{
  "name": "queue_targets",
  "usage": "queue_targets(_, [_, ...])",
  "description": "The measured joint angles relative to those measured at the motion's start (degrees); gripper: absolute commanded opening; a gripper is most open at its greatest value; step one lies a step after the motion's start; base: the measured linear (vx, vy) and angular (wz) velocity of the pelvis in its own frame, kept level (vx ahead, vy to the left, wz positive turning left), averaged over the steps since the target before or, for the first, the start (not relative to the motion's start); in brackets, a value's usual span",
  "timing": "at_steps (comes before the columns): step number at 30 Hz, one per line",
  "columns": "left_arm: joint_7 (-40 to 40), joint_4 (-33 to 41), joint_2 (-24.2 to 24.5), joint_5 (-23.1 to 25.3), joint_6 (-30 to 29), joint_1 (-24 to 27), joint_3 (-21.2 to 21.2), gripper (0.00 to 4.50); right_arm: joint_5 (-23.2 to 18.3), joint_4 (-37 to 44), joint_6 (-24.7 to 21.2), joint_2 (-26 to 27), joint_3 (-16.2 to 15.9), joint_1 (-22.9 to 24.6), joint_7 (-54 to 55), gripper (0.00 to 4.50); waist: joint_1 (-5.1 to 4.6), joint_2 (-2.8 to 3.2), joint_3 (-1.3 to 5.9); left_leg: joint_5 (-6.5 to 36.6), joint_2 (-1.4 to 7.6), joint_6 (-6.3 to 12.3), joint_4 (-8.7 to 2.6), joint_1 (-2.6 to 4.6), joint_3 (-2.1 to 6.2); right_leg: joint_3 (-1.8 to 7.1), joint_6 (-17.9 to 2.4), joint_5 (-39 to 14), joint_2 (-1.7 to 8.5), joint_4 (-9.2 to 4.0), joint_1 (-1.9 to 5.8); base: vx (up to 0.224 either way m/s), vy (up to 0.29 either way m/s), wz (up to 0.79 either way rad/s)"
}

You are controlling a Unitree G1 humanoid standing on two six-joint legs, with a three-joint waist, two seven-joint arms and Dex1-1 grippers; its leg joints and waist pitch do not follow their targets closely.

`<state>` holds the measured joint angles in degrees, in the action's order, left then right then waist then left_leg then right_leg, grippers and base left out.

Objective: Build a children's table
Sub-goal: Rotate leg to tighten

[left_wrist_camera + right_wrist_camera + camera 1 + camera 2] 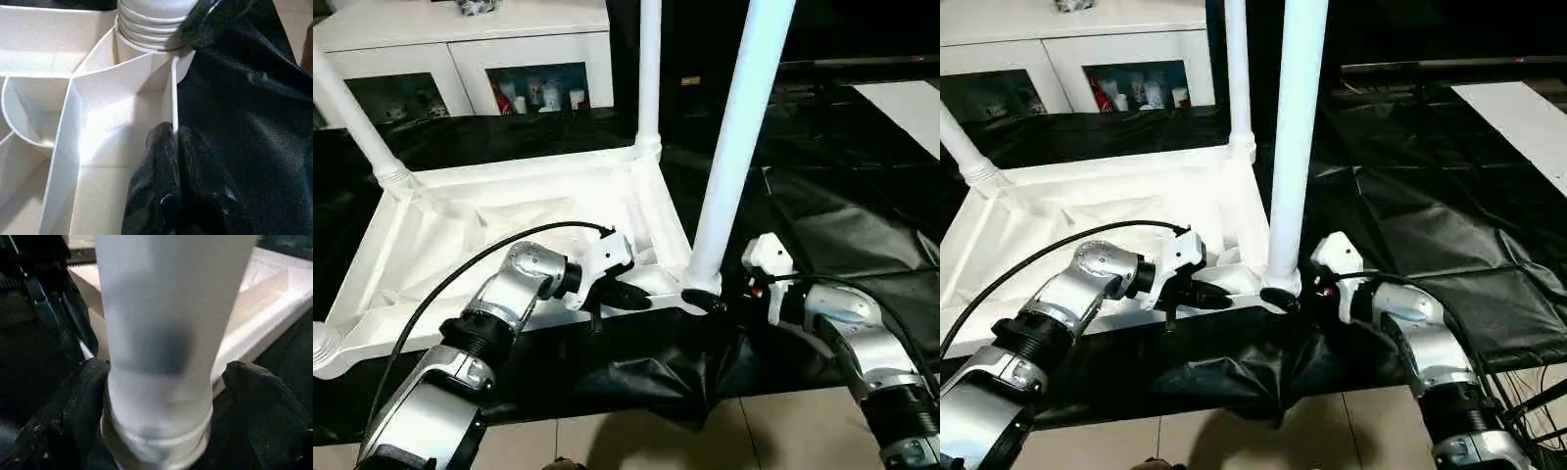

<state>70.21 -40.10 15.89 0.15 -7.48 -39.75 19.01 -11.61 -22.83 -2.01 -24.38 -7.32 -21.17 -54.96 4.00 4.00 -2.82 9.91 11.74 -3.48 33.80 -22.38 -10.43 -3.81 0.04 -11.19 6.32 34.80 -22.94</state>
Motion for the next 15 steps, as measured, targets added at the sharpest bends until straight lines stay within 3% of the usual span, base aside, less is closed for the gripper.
queue_targets(3, [0.31, 0.11, -0.02, 0.00, -0.03, 0.00, 0.12, 0.00, 0.01, -0.01, -0.07, -0.12, -0.55, -0.76, -1.26, 4.04, 0.36, 0.00, 0.00, -0.07, 0.00, 0.12, 0.01, 0.00, 0.00, 0.00, 0.00, 0.00, 0.00, 0.02, -0.01, 0.000, 0.000, 0.00])
queue_targets(7, [0.97, 0.89, -0.02, 0.01, -0.20, 0.23, 0.56, 0.00, 0.01, -0.29, -0.52, -0.14, -1.16, -0.78, -3.02, 3.66, 1.05, -0.01, 0.00, -0.08, 0.01, 0.14, 0.05, -0.01, 0.00, 0.00, 0.00, 0.00, 0.00, 0.08, -0.03, 0.000, 0.000, 0.00])
queue_targets(15, [1.30, 1.17, 0.26, 0.01, -0.23, 0.54, 0.57, 0.00, 0.01, -0.59, -0.31, -0.11, -1.24, -0.78, -3.70, 3.05, 1.08, -0.02, 0.01, -0.08, 0.02, 0.12, 0.15, 0.00, 0.00, 0.02, 0.00, 0.00, 0.00, 0.17, -0.03, 0.000, 0.000, 0.00])
